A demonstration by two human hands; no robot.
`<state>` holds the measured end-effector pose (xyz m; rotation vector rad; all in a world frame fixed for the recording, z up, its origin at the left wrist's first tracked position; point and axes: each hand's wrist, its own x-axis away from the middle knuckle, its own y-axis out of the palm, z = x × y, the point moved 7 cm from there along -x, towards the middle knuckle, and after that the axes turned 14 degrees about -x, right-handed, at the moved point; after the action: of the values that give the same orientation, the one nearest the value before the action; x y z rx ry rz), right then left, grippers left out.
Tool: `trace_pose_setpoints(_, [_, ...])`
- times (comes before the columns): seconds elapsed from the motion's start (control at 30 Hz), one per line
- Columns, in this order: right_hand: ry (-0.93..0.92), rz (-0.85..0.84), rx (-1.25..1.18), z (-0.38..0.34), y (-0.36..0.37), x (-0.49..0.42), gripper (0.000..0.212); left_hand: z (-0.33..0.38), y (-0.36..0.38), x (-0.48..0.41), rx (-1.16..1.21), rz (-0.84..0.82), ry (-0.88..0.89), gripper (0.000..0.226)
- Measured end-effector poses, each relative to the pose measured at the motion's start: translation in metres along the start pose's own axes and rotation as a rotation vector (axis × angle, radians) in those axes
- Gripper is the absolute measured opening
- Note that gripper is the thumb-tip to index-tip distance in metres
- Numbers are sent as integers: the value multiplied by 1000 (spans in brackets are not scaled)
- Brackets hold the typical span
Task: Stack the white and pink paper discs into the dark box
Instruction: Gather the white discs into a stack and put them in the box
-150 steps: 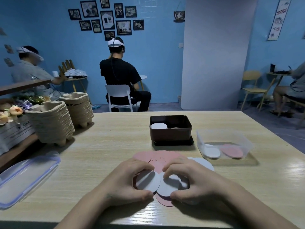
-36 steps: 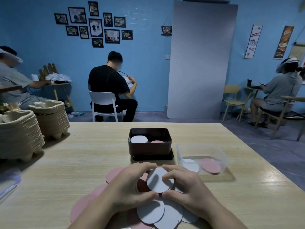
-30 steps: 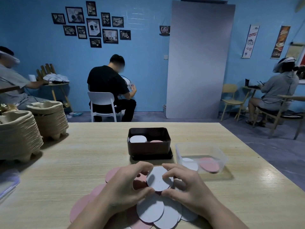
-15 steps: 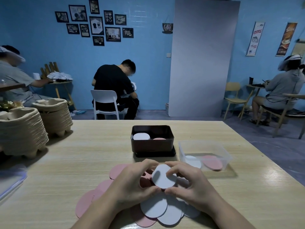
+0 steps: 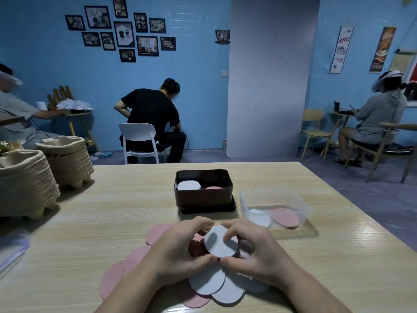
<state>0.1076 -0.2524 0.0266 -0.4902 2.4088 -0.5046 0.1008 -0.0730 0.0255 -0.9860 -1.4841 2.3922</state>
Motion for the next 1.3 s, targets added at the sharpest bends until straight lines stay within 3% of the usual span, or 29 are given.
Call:
trace_pose_setpoints(0.27, [-11, 51, 24, 0, -6, 1, 30, 1, -8, 3, -122, -86, 63, 65])
trace_pose_setpoints(0.47, [34, 57, -2, 8, -6, 2, 30, -13, -4, 4, -171, -100, 9, 60])
trace_pose_setpoints(0.7, [62, 98, -2, 13, -9, 4, 29, -19, -8, 5, -294, -11, -38, 31])
trace_pose_setpoints(0.97, [81, 105, -23, 15, -9, 5, 28, -9, -9, 7, -151, -157, 24, 67])
trace_pose_setpoints(1.17, [76, 112, 12, 15, -10, 4, 29, -19, -9, 8, -125, -78, -61, 53])
trace_pose_setpoints(1.3, [66, 123, 30, 14, -11, 5, 29, -24, -8, 10, -90, -44, -93, 59])
